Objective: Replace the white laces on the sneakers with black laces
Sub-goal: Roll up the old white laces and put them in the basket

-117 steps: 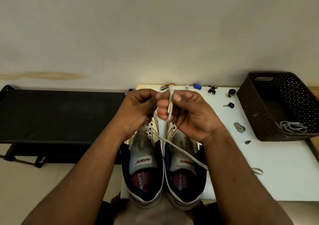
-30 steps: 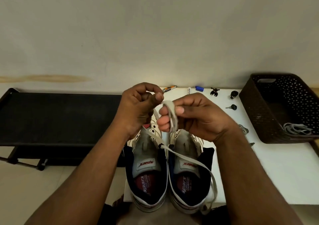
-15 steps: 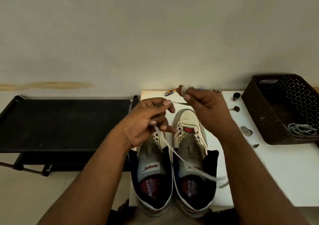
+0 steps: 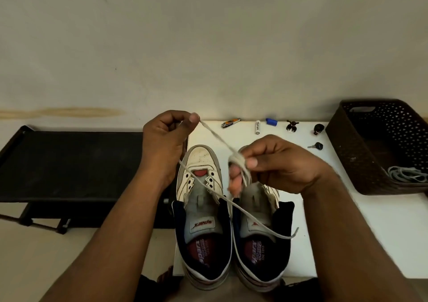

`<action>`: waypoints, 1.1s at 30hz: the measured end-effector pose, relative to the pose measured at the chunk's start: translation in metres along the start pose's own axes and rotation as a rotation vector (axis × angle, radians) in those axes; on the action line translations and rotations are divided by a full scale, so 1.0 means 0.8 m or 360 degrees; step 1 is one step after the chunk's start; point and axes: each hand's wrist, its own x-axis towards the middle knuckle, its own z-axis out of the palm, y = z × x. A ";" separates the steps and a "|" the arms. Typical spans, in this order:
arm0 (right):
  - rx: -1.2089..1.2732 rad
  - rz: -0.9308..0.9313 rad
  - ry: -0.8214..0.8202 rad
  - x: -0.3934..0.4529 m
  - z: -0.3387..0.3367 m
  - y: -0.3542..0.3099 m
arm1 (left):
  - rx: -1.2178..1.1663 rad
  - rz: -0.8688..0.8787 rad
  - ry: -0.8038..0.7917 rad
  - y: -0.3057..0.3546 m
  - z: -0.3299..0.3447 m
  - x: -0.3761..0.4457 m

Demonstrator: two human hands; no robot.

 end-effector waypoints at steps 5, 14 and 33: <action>0.0656 -0.0829 0.0431 0.011 0.006 0.000 | 0.0663 0.0135 -0.0467 -0.004 0.007 -0.009; -0.0105 -0.0886 0.1631 0.014 -0.023 0.008 | 0.0350 -0.0093 -0.0837 0.006 -0.001 -0.014; 0.0650 -0.0572 -0.0127 0.008 -0.002 0.010 | 0.0385 -0.0316 -0.0223 -0.010 0.000 0.002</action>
